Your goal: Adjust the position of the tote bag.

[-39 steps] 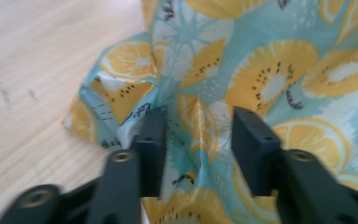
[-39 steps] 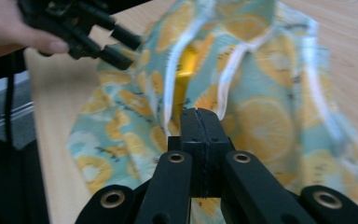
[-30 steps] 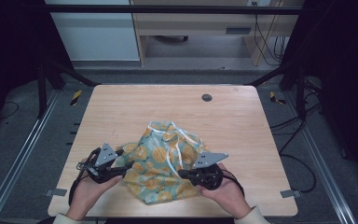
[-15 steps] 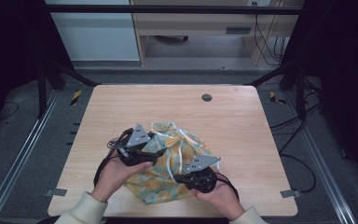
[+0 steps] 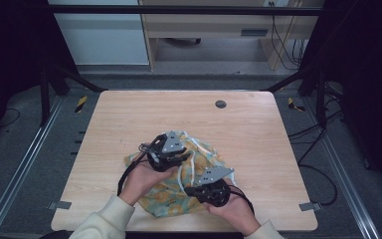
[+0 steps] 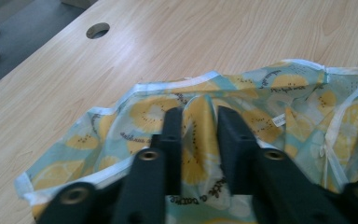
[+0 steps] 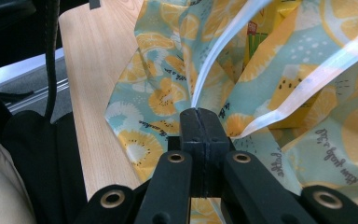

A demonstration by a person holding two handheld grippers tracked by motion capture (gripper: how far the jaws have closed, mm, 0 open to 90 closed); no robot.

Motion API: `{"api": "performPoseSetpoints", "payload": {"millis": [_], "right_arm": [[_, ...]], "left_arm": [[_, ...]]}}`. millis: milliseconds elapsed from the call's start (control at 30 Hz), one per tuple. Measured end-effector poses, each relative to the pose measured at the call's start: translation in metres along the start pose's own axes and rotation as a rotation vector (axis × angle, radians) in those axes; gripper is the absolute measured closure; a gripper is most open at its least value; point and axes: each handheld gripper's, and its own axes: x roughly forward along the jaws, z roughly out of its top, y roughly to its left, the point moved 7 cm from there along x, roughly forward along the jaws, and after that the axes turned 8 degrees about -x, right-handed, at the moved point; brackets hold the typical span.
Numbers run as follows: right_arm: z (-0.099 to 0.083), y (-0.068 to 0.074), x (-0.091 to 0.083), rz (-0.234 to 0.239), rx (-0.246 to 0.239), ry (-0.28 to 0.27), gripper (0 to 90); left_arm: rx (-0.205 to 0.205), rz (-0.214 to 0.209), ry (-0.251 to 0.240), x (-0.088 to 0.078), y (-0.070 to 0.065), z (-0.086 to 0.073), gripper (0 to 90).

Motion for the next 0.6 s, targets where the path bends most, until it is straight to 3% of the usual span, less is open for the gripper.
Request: {"api": "performPoseSetpoints", "payload": {"millis": [100,233,333,467,600], "right_arm": [[0.000,0.000,0.000,-0.003,-0.002,-0.001,90.0],[-0.001,0.001,0.000,-0.005,-0.003,0.003,90.0],[-0.001,0.001,0.001,-0.005,-0.004,0.003,90.0],[-0.002,0.001,0.002,-0.009,0.000,0.003,88.5],[-0.002,-0.002,-0.001,-0.026,0.008,-0.001,82.5]], "left_arm": [[-0.024,0.007,-0.023,-0.009,0.004,-0.005,89.0],[-0.059,0.025,-0.089,-0.030,0.008,-0.018,90.0],[-0.079,0.032,-0.132,-0.050,0.009,-0.039,90.0],[-0.121,0.025,-0.138,-0.066,0.011,-0.070,90.0],[-0.137,0.041,-0.110,-0.068,0.017,-0.096,90.0]]}}
